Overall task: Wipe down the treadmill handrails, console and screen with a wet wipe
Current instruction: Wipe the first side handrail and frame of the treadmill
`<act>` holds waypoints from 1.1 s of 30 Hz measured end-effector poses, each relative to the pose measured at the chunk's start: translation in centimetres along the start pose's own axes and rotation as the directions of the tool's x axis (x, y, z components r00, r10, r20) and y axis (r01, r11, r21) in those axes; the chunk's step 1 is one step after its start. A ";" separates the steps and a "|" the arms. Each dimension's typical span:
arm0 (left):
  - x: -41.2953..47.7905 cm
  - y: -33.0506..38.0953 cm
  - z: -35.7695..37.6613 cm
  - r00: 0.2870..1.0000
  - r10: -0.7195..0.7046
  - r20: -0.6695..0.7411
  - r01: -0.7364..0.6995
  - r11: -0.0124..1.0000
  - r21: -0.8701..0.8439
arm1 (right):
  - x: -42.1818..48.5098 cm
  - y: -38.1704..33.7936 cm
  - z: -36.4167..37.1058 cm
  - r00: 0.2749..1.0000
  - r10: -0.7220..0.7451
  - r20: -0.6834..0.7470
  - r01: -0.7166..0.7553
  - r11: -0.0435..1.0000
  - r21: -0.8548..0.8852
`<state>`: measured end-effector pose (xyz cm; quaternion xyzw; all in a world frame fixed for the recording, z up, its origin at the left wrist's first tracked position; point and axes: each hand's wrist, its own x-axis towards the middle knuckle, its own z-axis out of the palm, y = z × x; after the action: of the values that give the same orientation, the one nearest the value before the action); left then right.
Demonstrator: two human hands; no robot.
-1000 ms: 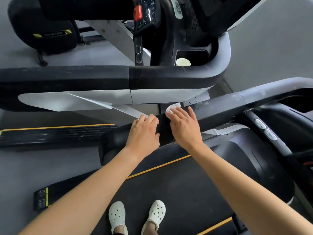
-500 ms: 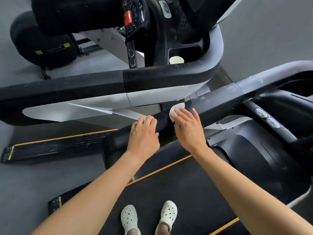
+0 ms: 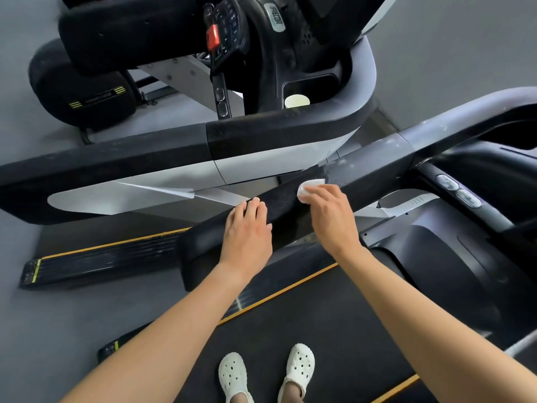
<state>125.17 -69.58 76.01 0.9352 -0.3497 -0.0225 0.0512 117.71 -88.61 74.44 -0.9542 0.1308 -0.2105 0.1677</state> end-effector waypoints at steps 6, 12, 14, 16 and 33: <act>0.9 1.2 -0.3 0.999 -0.011 -0.037 0.010 0.999 -0.043 | -0.5 -1.8 0.5 0.978 0.181 -0.106 -0.165 0.977 0.138; 1.0 2.1 0.3 0.996 0.089 -0.019 -0.089 0.996 -0.009 | -2.5 -0.5 1.2 0.948 0.319 -0.009 -0.310 0.926 0.214; 0.5 2.1 0.9 0.996 0.088 0.007 -0.088 0.996 0.025 | -3.2 1.0 1.7 0.894 0.448 0.019 -0.440 0.867 0.235; 0.2 2.1 1.3 0.996 0.087 0.028 -0.089 0.995 0.051 | -3.4 1.4 2.1 0.871 0.491 0.024 -0.478 0.834 0.276; -0.1 2.6 2.7 0.997 0.078 -0.022 -0.075 0.992 0.099 | -3.8 -0.9 3.8 0.912 0.406 0.054 -0.394 0.835 0.385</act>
<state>123.15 -71.70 73.67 0.9227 -0.3853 0.0087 0.0107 116.26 -85.59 70.12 -0.8502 0.2853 -0.2068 0.3911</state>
